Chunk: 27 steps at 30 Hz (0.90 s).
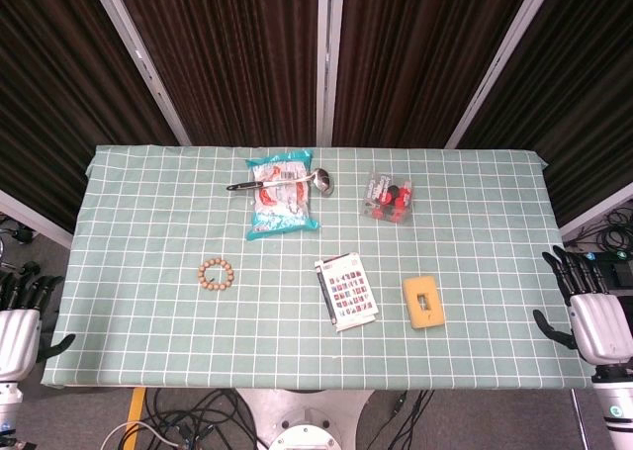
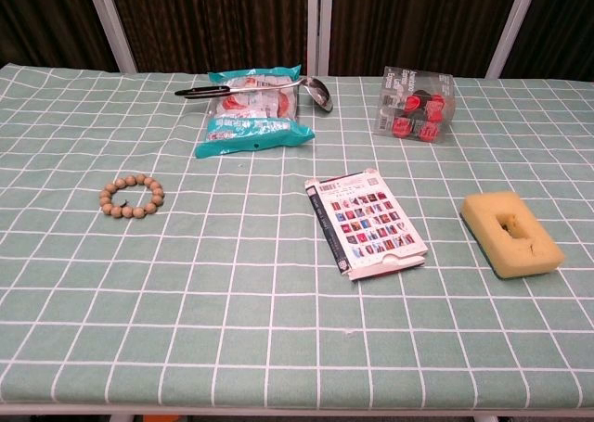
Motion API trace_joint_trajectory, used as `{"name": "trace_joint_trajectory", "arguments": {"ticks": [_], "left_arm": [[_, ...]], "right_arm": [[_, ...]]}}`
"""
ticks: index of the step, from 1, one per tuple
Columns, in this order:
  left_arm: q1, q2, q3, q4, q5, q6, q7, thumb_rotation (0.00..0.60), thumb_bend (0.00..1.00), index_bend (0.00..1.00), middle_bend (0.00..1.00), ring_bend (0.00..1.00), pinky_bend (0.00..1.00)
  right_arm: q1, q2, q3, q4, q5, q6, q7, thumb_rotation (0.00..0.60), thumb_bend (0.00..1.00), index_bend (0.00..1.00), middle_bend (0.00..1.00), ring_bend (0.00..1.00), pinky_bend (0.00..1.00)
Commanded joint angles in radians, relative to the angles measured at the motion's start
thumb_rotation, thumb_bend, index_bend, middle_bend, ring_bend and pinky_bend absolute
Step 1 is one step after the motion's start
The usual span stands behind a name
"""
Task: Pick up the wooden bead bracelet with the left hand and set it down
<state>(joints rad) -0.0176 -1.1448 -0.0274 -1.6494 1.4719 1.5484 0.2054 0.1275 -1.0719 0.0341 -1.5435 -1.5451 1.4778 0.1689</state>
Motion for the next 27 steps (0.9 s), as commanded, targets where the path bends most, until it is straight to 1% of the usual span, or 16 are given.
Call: {"name": "trace_joint_trajectory", "arguments": {"ticks": [1,9,13,17,21,23,25,27], "left_arm": [[-0.003,-0.001,-0.001,0.002,0.001,-0.004,-0.001,0.600,0.03,0.17,0.17,0.08,0.03],[-0.009,0.004,-0.004,0.003,0.011,-0.007,-0.005,0.600,0.03,0.17,0.17,0.08,0.03],[-0.050,0.019,-0.010,-0.001,0.043,-0.049,-0.010,0.600,0.03,0.17,0.17,0.08,0.03],[-0.136,0.043,-0.018,0.003,0.101,-0.142,-0.042,0.600,0.03,0.20,0.20,0.08,0.04],[-0.245,0.037,-0.033,0.031,0.157,-0.257,-0.084,0.600,0.03,0.26,0.26,0.08,0.05],[-0.306,0.011,-0.040,0.070,0.186,-0.314,-0.100,0.600,0.03,0.31,0.30,0.10,0.06],[-0.361,-0.032,-0.044,0.125,0.205,-0.366,-0.118,0.600,0.04,0.36,0.36,0.15,0.08],[-0.400,-0.069,-0.046,0.170,0.207,-0.413,-0.111,0.600,0.05,0.38,0.38,0.15,0.09]], "right_arm": [[-0.001,0.003,0.000,-0.003,-0.001,-0.003,0.004,0.600,0.22,0.00,0.00,0.00,0.00],[-0.010,0.010,0.004,-0.006,-0.009,0.014,0.011,0.600,0.22,0.00,0.00,0.00,0.00],[-0.017,0.020,0.020,-0.009,-0.015,0.049,-0.006,0.600,0.22,0.00,0.00,0.00,0.00],[-0.019,0.045,0.032,-0.029,-0.023,0.069,-0.025,0.600,0.22,0.00,0.00,0.00,0.00],[-0.021,0.062,0.036,-0.050,-0.029,0.079,-0.031,0.600,0.22,0.00,0.00,0.00,0.00],[-0.022,0.068,0.036,-0.057,-0.031,0.079,-0.031,0.600,0.22,0.00,0.00,0.00,0.00],[-0.023,0.069,0.036,-0.060,-0.030,0.076,-0.033,0.600,0.22,0.00,0.00,0.00,0.00],[-0.023,0.069,0.036,-0.062,-0.027,0.072,-0.033,0.600,0.22,0.00,0.00,0.00,0.00]]}}
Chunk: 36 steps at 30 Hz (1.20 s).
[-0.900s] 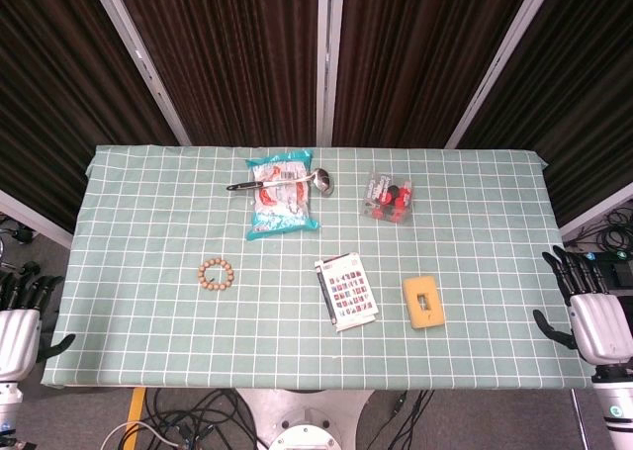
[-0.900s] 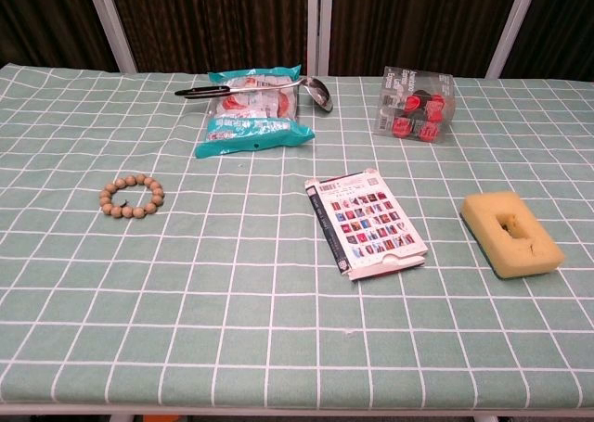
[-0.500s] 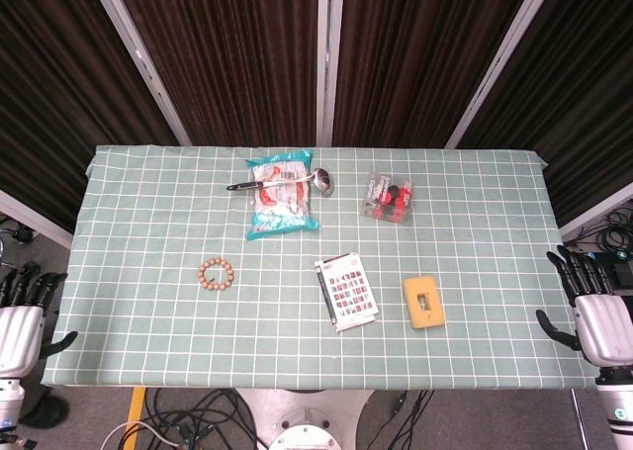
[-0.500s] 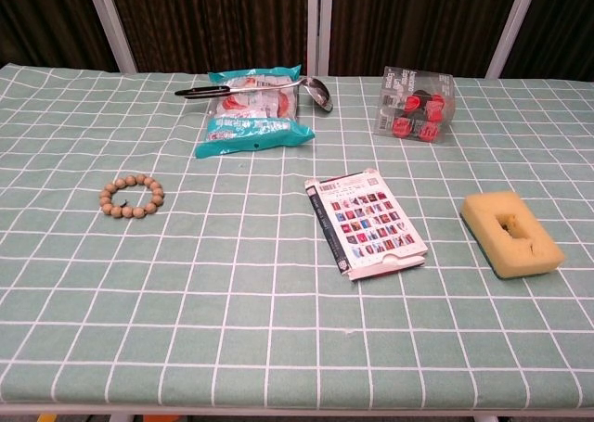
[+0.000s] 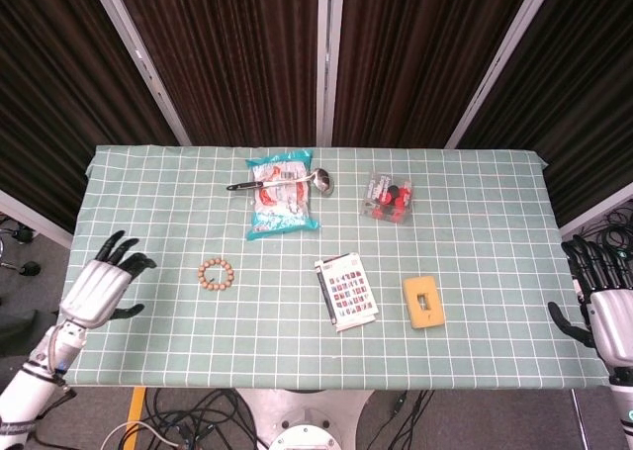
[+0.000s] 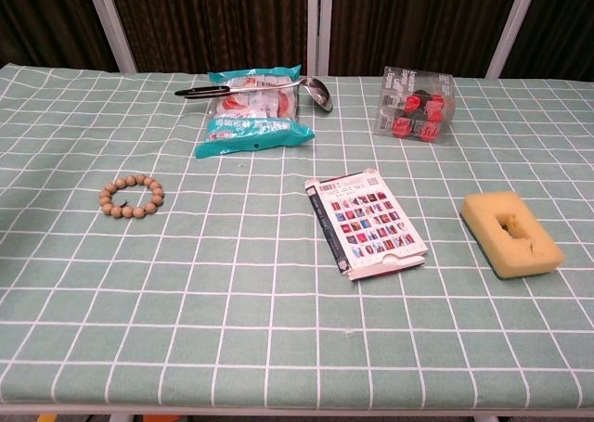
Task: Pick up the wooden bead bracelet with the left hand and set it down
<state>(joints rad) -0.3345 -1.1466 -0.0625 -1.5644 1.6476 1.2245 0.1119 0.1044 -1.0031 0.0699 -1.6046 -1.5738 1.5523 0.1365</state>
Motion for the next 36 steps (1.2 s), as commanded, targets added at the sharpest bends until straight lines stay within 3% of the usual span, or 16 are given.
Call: {"name": "trace_joint_trajectory", "arguments": {"ticks": [1,10,19,36], "left_arm": [[-0.104,-0.094,-0.013,0.114,0.030,-0.110,-0.001,0.600,0.06,0.38,0.38,0.15,0.10],[-0.191,-0.248,0.008,0.301,0.042,-0.181,0.105,0.600,0.09,0.43,0.41,0.15,0.10],[-0.195,-0.358,0.041,0.407,0.035,-0.157,0.132,0.600,0.10,0.43,0.41,0.15,0.10],[-0.238,-0.472,0.063,0.556,0.004,-0.174,0.094,0.600,0.21,0.46,0.46,0.17,0.11]], "right_arm": [[-0.001,0.000,0.000,-0.002,0.004,-0.005,0.000,0.600,0.22,0.00,0.00,0.00,0.00],[0.000,-0.001,0.000,-0.002,0.021,-0.028,0.005,0.600,0.22,0.00,0.00,0.00,0.00],[0.002,-0.013,0.001,0.010,0.033,-0.046,0.019,0.600,0.21,0.00,0.00,0.00,0.00],[-0.001,-0.017,0.003,0.013,0.049,-0.060,0.020,0.600,0.21,0.00,0.00,0.00,0.00]]}}
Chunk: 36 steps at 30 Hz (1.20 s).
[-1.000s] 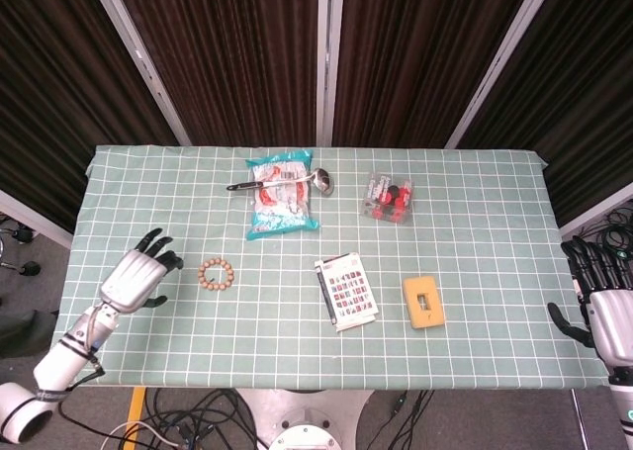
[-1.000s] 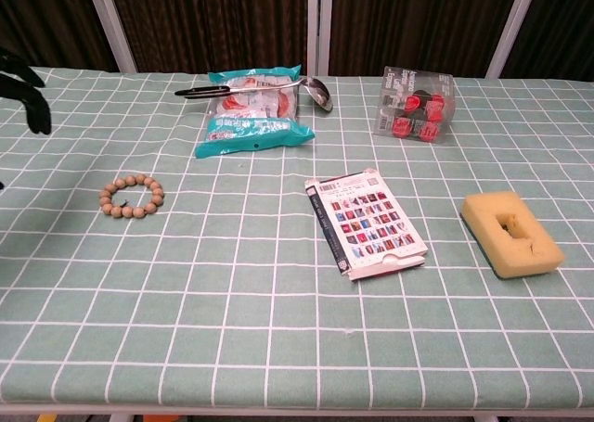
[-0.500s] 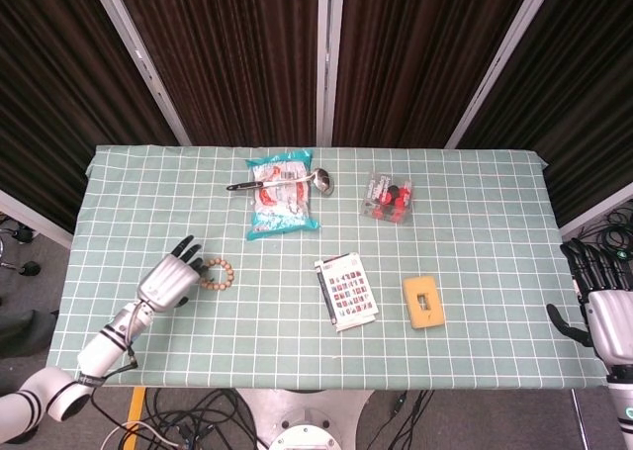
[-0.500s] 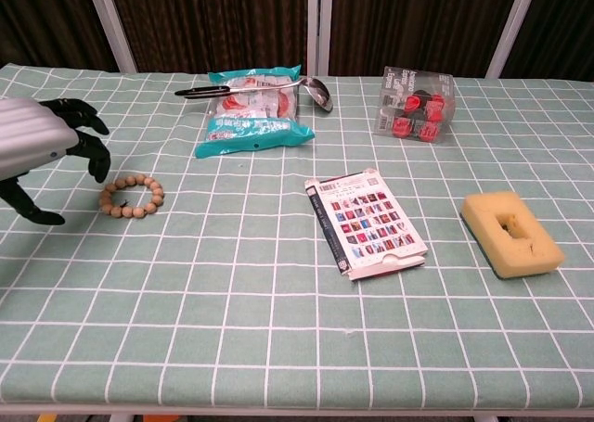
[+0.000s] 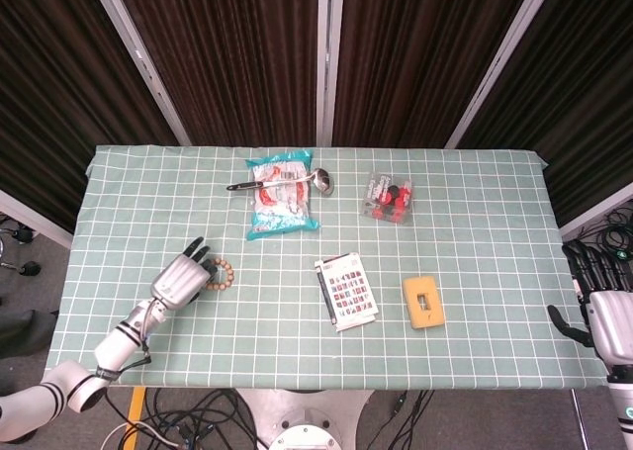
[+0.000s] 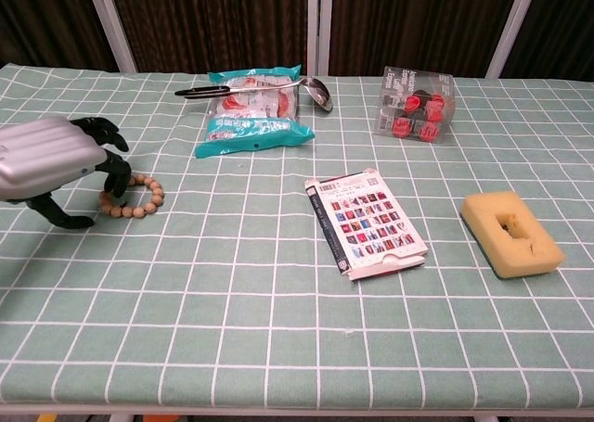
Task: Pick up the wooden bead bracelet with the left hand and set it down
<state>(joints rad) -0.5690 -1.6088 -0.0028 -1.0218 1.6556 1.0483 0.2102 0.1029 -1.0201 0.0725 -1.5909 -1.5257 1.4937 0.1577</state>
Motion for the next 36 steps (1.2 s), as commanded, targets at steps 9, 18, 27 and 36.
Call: {"name": "trace_joint_trajectory", "arguments": {"ticks": [9,18,27,36], "left_arm": [[-0.014,-0.048,0.015,0.067,-0.009,0.015,-0.014,0.600,0.21,0.47,0.46,0.17,0.12],[-0.027,-0.068,0.039,0.099,-0.002,0.008,-0.035,0.600,0.21,0.48,0.46,0.17,0.12],[-0.016,-0.081,0.047,0.115,-0.015,0.028,-0.059,0.600,0.28,0.57,0.56,0.24,0.12],[0.025,-0.053,0.001,0.015,-0.070,0.125,-0.372,0.600,0.33,0.61,0.62,0.29,0.16]], "right_arm": [[-0.001,0.000,0.004,-0.003,0.007,-0.003,0.001,0.600,0.21,0.00,0.00,0.00,0.00],[-0.001,-0.004,0.005,0.003,0.011,-0.009,0.011,0.600,0.21,0.00,0.00,0.00,0.00],[-0.003,-0.005,0.005,0.011,0.012,-0.011,0.027,0.600,0.21,0.00,0.00,0.00,0.00],[-0.009,-0.004,0.006,0.014,0.009,-0.001,0.037,0.600,0.21,0.00,0.00,0.00,0.00]]}}
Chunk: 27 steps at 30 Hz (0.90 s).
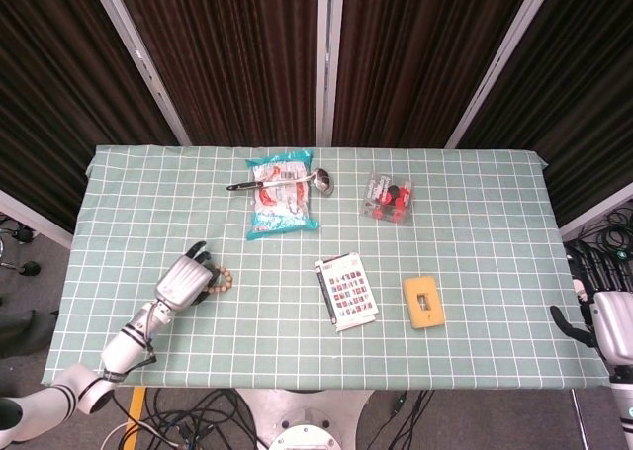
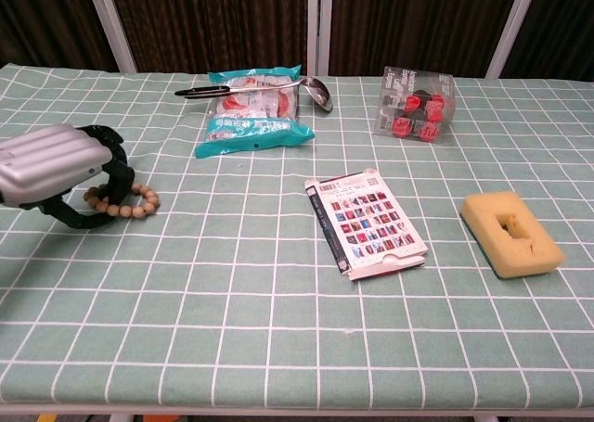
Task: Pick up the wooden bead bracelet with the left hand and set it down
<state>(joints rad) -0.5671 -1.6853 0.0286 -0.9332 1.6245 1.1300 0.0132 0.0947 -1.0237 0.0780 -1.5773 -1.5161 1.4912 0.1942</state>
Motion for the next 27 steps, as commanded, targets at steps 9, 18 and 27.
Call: {"name": "trace_joint_trajectory", "arguments": {"ticks": [9,18,27], "left_arm": [[0.038,0.158,-0.093,-0.367,-0.217,-0.114,-0.619,0.600,0.38,0.64,0.66,0.32,0.17],[0.011,0.333,-0.128,-0.619,-0.318,-0.375,-1.005,0.600,0.42,0.63,0.65,0.32,0.17],[0.009,0.370,-0.165,-0.677,-0.288,-0.462,-1.291,0.599,0.43,0.60,0.63,0.32,0.17]], "right_arm": [[-0.005,0.000,0.001,-0.002,-0.011,0.014,0.005,0.600,0.20,0.00,0.00,0.00,0.00],[-0.010,0.011,0.007,-0.012,-0.015,0.031,0.003,0.600,0.19,0.00,0.00,0.00,0.00],[-0.009,0.014,0.010,-0.016,-0.017,0.034,0.001,0.600,0.19,0.00,0.00,0.00,0.00]]}}
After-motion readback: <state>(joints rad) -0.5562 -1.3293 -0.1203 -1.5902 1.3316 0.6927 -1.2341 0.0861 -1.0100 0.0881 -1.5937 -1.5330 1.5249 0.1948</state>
